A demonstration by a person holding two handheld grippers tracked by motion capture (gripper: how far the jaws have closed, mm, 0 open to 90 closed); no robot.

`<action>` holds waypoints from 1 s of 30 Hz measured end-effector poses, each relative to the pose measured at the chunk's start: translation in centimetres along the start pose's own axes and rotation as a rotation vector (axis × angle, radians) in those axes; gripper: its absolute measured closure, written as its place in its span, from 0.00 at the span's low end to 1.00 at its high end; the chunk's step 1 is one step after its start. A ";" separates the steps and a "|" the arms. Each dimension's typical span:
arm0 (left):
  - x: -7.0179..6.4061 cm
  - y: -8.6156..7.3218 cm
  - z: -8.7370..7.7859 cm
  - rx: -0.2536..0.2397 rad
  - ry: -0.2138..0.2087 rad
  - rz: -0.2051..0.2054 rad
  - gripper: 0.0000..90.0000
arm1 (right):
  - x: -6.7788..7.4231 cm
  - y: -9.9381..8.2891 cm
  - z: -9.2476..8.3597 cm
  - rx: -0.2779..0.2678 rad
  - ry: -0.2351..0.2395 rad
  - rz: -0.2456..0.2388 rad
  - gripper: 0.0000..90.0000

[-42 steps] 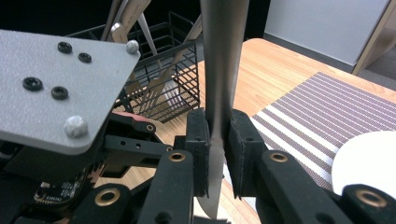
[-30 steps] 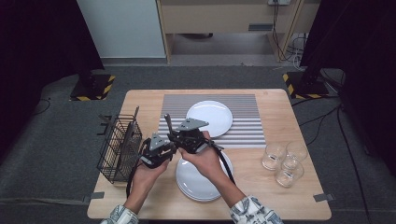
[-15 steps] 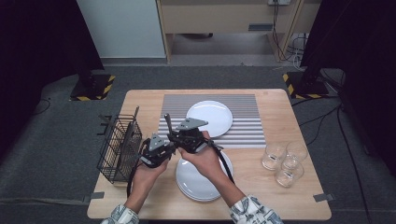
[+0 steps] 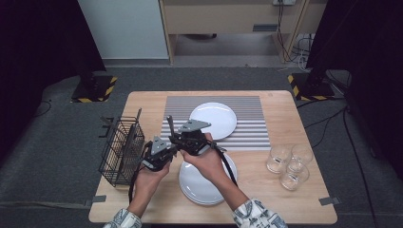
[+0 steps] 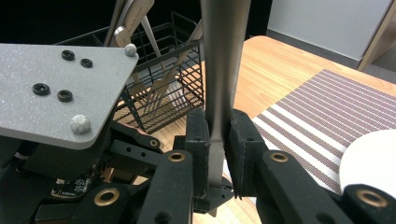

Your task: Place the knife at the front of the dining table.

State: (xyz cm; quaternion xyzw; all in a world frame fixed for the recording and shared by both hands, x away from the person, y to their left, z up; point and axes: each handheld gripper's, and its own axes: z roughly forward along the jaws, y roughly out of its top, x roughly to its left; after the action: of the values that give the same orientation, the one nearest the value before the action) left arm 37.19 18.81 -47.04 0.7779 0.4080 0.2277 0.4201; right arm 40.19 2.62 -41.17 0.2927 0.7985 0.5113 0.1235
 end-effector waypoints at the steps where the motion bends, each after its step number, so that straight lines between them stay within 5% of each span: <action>1: 0.0 0.0 -0.1 -0.003 0.000 -0.004 0.98 | 0.1 0.0 0.0 -0.001 0.000 -0.002 0.88; 17: 0.0 -0.1 -0.4 -0.026 0.010 -0.013 0.98 | 0.3 0.4 -0.1 -0.004 0.004 -0.017 0.87; 30: 0.2 -0.3 -0.4 -0.032 0.027 -0.005 0.98 | 0.3 0.2 -1.6 0.001 0.002 -0.033 0.63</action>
State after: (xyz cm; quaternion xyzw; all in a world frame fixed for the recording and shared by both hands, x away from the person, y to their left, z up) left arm 36.88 19.24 -47.08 0.7669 0.4121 0.2437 0.4274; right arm 39.21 1.72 -40.24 0.2791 0.8035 0.5093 0.1308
